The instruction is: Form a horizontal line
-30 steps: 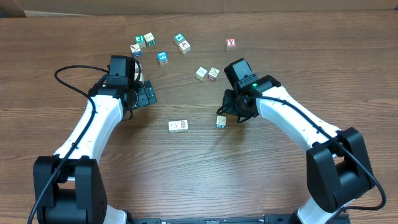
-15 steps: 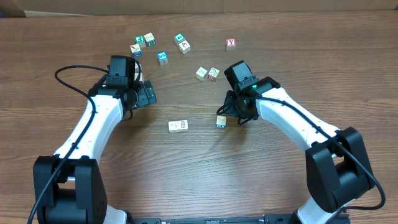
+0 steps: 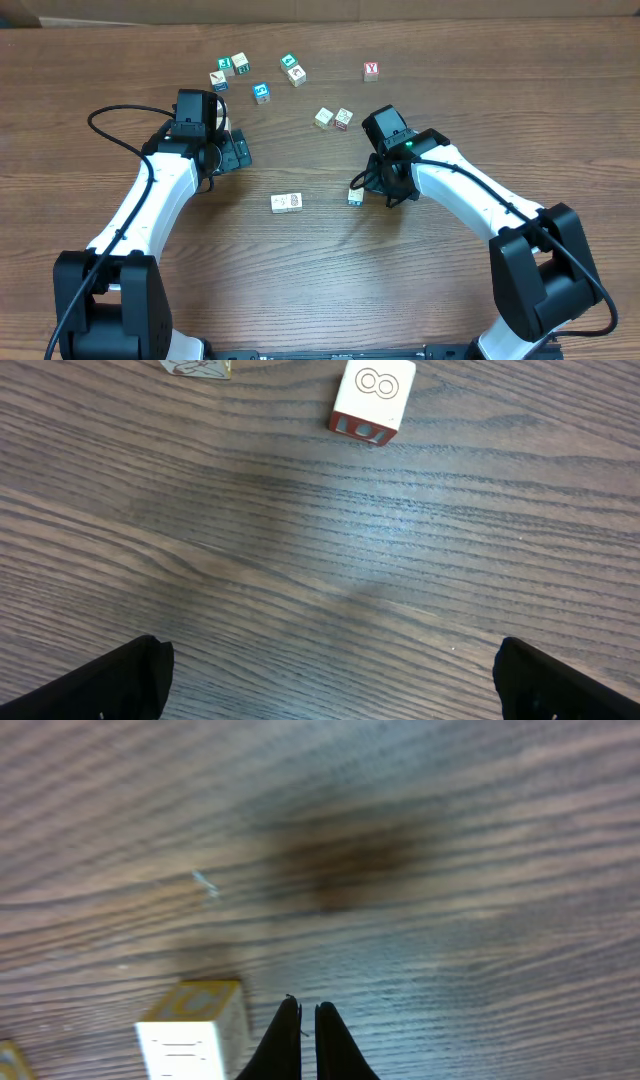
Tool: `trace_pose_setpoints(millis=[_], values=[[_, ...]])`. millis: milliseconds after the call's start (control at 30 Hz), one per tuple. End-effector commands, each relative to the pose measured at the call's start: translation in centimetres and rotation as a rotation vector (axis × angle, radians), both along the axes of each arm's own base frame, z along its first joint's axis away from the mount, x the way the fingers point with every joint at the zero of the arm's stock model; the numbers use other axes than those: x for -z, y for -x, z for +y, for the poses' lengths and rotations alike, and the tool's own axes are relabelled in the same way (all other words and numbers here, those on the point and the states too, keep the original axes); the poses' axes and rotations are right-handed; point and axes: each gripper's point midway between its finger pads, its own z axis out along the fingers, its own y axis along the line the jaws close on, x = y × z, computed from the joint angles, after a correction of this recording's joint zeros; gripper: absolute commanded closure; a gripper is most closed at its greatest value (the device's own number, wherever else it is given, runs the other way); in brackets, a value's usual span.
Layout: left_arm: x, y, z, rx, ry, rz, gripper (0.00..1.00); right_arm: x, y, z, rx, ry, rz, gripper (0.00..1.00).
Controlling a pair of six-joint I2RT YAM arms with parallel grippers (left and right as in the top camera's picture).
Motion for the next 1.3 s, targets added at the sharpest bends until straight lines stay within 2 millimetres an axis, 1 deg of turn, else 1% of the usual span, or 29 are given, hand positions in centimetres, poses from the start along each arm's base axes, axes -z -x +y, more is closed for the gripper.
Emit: trace_pose_setpoints(millis=[0,533,700,933,1267], values=[[-1.1,-0.4,0.2,0.004,-0.013,-0.029,0.00,-0.1,0.3,-0.7,0.033,0.008,-0.010,0.96],[-1.1,-0.4,0.2,0.004,-0.013,-0.029,0.00,0.0,0.5,-0.7,0.031,0.006,-0.003,0.96],[-1.1,-0.4,0.2,0.004,-0.013,-0.029,0.00,0.1,1.1,0.1,0.020,-0.041,0.032,0.96],[-1.1,-0.4,0.2,0.004,-0.013,-0.029,0.00,0.2,1.2,0.1,0.040,-0.043,0.036,0.96],[-1.1,-0.4,0.2,0.004,-0.013,-0.029,0.00,1.6,1.3,0.7,0.036,-0.090,0.021,0.96]])
